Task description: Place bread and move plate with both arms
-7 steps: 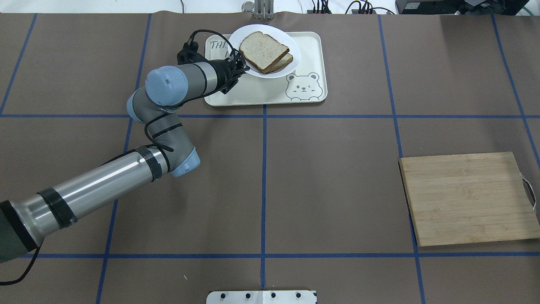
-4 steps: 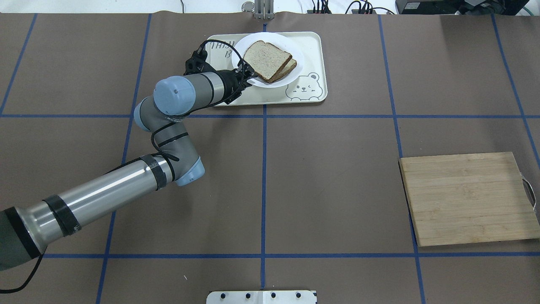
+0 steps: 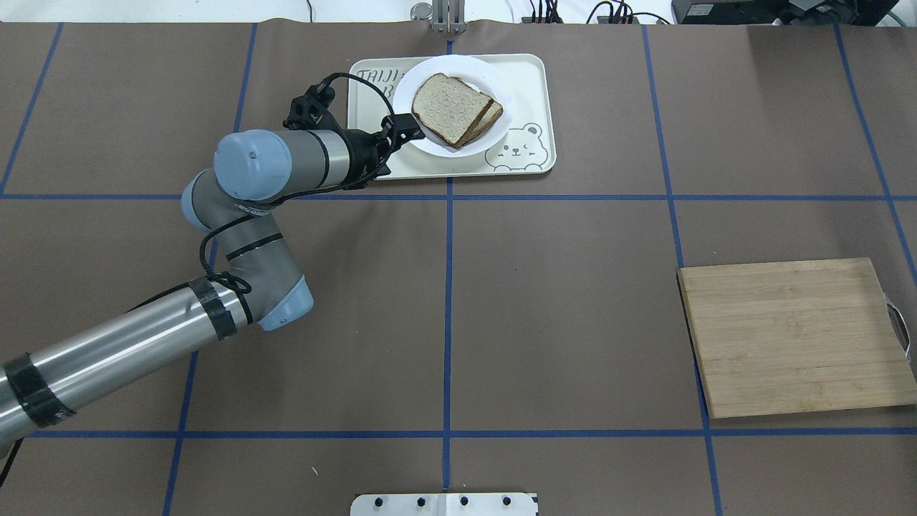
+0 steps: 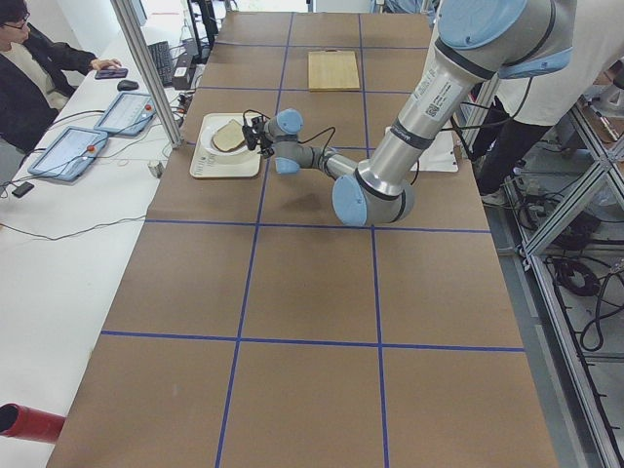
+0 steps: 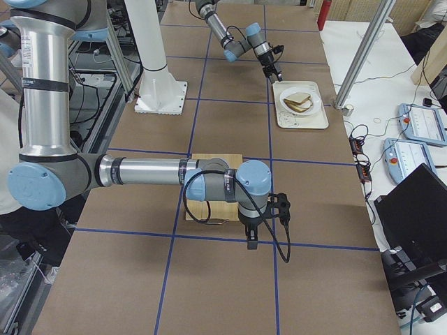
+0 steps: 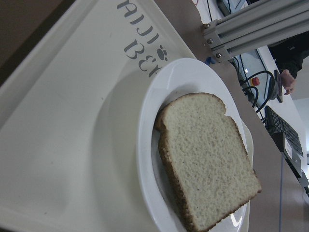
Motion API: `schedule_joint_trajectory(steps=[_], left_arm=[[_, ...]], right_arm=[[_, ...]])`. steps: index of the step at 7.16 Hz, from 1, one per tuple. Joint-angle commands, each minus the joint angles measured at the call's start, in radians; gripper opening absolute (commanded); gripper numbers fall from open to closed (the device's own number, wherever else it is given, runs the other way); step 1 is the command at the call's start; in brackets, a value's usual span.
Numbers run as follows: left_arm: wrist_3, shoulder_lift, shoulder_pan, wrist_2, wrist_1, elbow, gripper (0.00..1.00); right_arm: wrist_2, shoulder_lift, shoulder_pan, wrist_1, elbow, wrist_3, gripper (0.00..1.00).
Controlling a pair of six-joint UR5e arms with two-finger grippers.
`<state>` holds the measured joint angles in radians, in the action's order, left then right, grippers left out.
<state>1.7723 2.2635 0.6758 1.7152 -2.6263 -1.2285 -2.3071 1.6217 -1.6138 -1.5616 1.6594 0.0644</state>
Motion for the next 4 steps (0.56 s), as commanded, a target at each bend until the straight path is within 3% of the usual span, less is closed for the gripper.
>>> schedule_joint_trajectory(steps=[1,2,4], left_arm=[[-0.270,-0.144,0.133,0.218,0.229,-0.242,0.99],[-0.468,-0.201,0.237,0.318,0.346,-0.311,0.99],[-1.053,-0.324,0.370,0.334,0.623,-0.419,0.99]], right_arm=[[0.000,0.003,0.000,0.000,0.000,0.000,1.00],[0.000,0.003,0.000,0.002,0.000,0.000,1.00],[0.000,0.004,0.000,0.000,0.000,0.002,1.00]])
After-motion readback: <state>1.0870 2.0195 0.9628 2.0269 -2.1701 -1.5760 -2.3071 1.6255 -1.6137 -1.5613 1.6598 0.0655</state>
